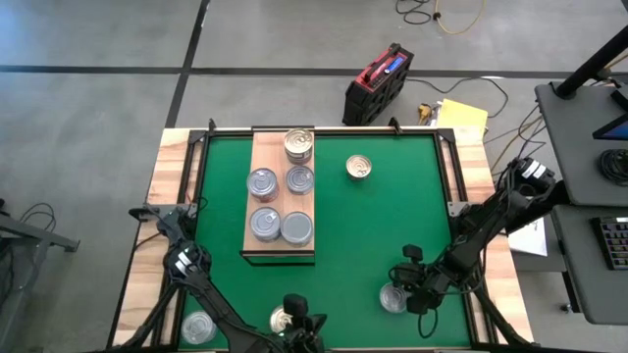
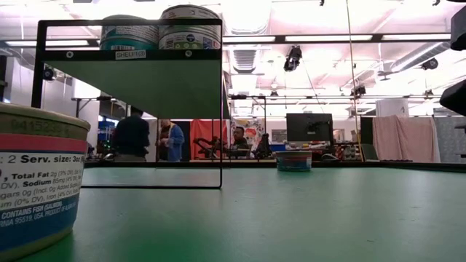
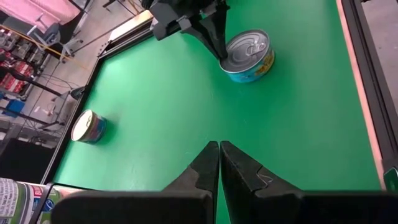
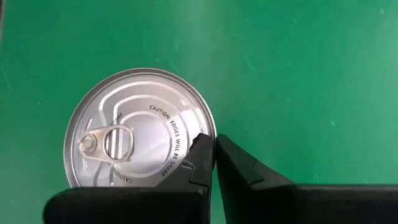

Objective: Stack canned seafood by type on shelf
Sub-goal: Put the yellow and blue tuna can on the shelf

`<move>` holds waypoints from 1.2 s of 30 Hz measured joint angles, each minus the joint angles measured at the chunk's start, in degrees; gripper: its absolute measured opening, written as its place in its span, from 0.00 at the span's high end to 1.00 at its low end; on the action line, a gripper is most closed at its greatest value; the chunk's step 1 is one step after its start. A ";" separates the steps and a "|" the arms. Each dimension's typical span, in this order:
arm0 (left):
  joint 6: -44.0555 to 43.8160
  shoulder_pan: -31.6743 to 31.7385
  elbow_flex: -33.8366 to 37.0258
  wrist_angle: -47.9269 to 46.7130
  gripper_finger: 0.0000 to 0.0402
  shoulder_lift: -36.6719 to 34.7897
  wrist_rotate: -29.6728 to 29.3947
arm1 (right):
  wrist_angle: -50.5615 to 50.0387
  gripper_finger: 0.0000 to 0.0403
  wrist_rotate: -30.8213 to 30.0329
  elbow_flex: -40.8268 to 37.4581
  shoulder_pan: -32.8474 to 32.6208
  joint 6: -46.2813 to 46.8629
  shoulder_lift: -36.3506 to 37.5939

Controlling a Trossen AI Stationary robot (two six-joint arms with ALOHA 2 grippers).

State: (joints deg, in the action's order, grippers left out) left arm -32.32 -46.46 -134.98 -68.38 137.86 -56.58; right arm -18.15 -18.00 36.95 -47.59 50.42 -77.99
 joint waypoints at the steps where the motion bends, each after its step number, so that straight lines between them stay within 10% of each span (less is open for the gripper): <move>1: 0.00 0.00 0.00 0.00 1.00 0.00 -0.02 | -0.45 0.98 0.07 0.17 0.02 -0.30 0.25; 17: -1.37 0.00 0.00 0.05 1.00 0.00 0.03 | -16.10 0.98 -5.77 11.48 0.02 -5.21 1.35; 25: -1.73 0.00 0.16 0.28 1.00 0.07 0.09 | -16.27 0.98 7.48 11.70 -1.02 9.72 1.83; 36: -1.62 0.00 0.52 0.33 1.00 0.11 0.09 | -9.99 0.98 -0.90 7.24 -6.84 16.52 0.59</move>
State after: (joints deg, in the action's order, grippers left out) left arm -33.93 -46.46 -134.45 -68.05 137.97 -56.49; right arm -28.13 -18.90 44.19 -54.43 66.94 -77.40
